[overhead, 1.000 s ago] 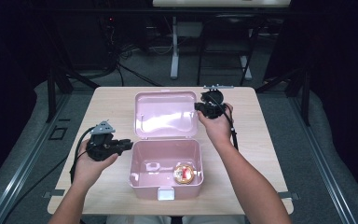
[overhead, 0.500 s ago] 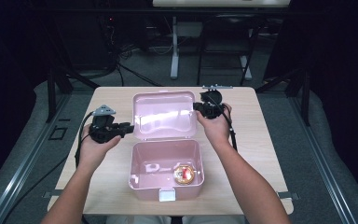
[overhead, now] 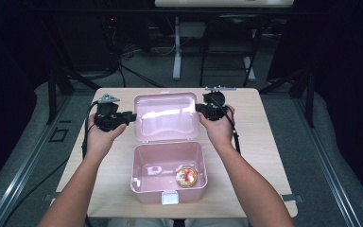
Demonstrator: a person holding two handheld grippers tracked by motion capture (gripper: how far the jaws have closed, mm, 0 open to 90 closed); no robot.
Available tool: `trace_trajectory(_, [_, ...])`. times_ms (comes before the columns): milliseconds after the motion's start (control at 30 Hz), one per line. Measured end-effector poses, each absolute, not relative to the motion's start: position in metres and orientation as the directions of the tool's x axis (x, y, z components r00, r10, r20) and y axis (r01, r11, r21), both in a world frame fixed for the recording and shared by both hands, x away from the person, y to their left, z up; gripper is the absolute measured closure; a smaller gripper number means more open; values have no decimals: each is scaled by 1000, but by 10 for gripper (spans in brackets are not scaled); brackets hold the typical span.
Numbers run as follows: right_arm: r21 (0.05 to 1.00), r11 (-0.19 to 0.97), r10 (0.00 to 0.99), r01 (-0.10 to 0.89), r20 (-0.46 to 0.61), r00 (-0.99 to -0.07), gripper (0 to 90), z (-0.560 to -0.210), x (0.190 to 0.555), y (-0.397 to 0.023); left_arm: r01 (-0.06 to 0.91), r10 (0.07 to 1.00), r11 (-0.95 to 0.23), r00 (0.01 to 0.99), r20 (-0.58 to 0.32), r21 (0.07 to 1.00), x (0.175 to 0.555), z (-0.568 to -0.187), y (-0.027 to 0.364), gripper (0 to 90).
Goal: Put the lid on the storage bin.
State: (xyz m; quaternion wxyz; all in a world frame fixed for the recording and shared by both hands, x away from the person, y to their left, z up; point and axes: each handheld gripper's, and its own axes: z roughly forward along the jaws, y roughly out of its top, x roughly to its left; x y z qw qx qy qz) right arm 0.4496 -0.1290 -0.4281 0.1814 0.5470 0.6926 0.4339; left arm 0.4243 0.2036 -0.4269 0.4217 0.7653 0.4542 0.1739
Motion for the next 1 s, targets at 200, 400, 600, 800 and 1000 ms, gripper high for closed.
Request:
trace_trajectory(200, [802,22,913,597,227,-339,869,-428,449,-128,560,865,-217,490,-108,800,435,-429,201,730])
trace_trajectory(400, [805,23,913,593,225,-341,869,-428,448,-130,573,865,-189,481,-140,797,441,-432,199,757])
trace_trajectory(600, [804,24,911,594,227,-344,868,-428,447,-131,583,869,-173,469,-155,794,443,-432,197,768])
trace_trajectory(800, [808,26,912,588,222,-345,866,-428,446,-131,585,873,-168,463,-156,793,445,-431,196,775])
trace_trajectory(1000, [809,16,907,588,235,-349,862,-429,446,-135,580,874,-160,459,-158,799,446,-429,193,791])
